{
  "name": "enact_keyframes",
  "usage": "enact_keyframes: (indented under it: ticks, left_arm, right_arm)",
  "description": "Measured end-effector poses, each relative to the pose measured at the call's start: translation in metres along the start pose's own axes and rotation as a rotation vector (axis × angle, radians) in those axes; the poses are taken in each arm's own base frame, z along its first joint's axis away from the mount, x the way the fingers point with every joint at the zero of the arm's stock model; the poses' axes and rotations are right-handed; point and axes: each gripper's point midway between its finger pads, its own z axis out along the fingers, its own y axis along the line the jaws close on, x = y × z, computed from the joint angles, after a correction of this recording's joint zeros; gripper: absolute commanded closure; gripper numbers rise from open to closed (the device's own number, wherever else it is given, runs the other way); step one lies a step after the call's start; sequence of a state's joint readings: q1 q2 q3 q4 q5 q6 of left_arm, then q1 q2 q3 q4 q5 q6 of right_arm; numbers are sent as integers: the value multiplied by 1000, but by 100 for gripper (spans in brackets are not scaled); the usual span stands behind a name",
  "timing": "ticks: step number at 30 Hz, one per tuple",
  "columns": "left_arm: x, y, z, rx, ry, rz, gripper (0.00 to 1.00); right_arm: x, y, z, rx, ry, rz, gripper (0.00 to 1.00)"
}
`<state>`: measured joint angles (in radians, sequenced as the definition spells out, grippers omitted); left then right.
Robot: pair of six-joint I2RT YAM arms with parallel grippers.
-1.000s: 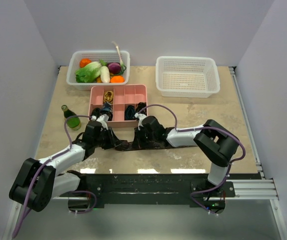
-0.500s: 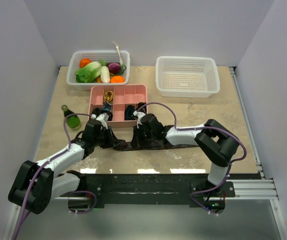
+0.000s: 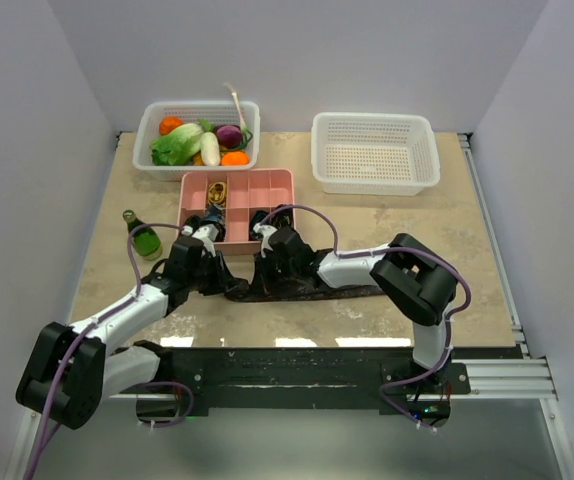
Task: Roll the ties
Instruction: Roll the tie at the center of the board.
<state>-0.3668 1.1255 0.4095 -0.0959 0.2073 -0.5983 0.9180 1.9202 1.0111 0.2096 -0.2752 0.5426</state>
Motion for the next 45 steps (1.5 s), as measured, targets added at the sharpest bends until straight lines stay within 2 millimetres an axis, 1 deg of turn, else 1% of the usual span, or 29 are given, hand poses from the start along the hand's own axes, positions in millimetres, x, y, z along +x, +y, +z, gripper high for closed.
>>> enact_keyframes:
  ticks: [6, 13, 18, 21, 28, 32, 36, 45]
  left_arm:
    - [-3, -1, -3, -5, 2, 20, 100]
    - [-3, -1, -5, -9, 3, 33, 100]
    - [-14, -9, -12, 20, -47, 35, 100]
    - [-19, -15, -16, 45, -83, 27, 100]
    - [-21, -18, -15, 82, -124, 13, 96]
    - [-23, -22, -13, 101, -128, 17, 95]
    - [-21, -21, -7, 106, -113, 16, 95]
    - [-8, -10, 11, 68, -42, 11, 98]
  right_arm:
    - [2, 9, 3, -17, 4, -8, 100]
    - [3, 11, 5, -19, 10, -11, 100]
    - [3, 10, 7, -12, 9, -11, 100]
    - [-1, 8, 8, 6, -1, -12, 100]
    - [-7, 0, 11, 23, -10, 9, 100]
    - [-16, -14, 8, 37, -27, 35, 100]
    - [-23, -26, 4, 49, -35, 39, 100]
    - [-26, -31, 0, 51, -5, -43, 100]
